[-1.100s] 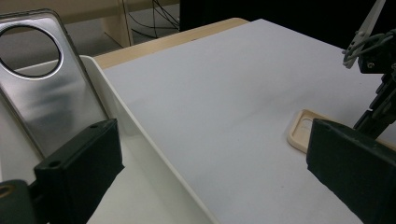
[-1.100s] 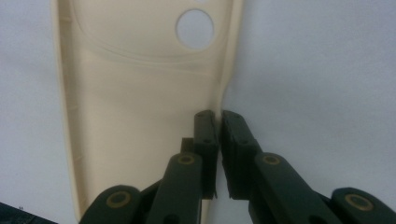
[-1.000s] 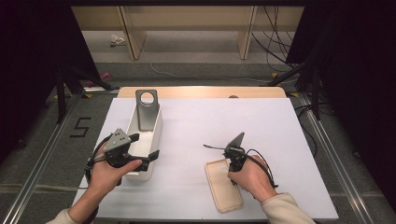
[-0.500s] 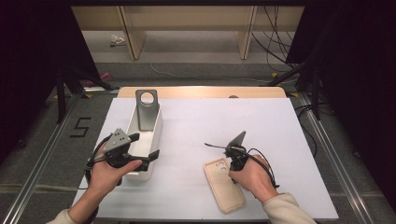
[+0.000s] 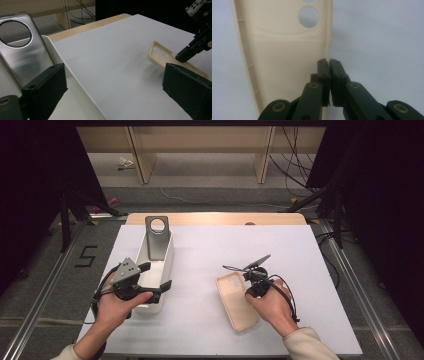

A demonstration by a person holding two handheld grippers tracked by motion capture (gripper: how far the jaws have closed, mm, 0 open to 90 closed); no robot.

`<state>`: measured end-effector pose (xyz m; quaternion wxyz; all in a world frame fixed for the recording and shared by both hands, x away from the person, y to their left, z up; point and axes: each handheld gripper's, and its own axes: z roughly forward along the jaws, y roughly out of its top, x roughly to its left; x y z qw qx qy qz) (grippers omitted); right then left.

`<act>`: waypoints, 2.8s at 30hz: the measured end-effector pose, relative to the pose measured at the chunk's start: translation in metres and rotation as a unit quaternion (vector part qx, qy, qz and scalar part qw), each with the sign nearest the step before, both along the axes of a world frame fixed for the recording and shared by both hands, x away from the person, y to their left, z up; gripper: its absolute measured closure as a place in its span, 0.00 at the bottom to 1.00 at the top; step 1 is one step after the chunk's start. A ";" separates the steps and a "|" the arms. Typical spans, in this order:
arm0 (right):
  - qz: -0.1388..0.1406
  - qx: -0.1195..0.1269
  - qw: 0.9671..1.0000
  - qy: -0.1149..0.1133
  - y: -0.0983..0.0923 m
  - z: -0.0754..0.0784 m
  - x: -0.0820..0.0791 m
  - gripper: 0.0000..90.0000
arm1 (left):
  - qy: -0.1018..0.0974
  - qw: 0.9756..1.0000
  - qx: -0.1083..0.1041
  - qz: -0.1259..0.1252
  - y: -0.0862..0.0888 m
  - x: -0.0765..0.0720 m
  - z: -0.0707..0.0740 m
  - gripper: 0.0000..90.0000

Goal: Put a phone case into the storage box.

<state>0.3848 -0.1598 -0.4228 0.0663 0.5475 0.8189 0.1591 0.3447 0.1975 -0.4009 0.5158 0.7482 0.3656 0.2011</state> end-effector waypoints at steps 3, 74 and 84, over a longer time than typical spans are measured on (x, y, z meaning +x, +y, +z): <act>0.001 0.026 0.999 -0.041 -0.002 0.005 0.000 0.98 | -0.001 1.000 -0.001 0.000 -0.001 0.000 0.000 0.06; -0.019 0.109 0.960 -0.256 0.020 0.027 -0.003 0.97 | 0.054 0.996 -0.065 0.022 -0.122 0.052 0.024 0.86; -0.014 0.114 0.959 -0.260 0.021 0.026 -0.004 0.96 | 0.056 0.995 -0.079 0.023 -0.119 0.052 0.026 0.91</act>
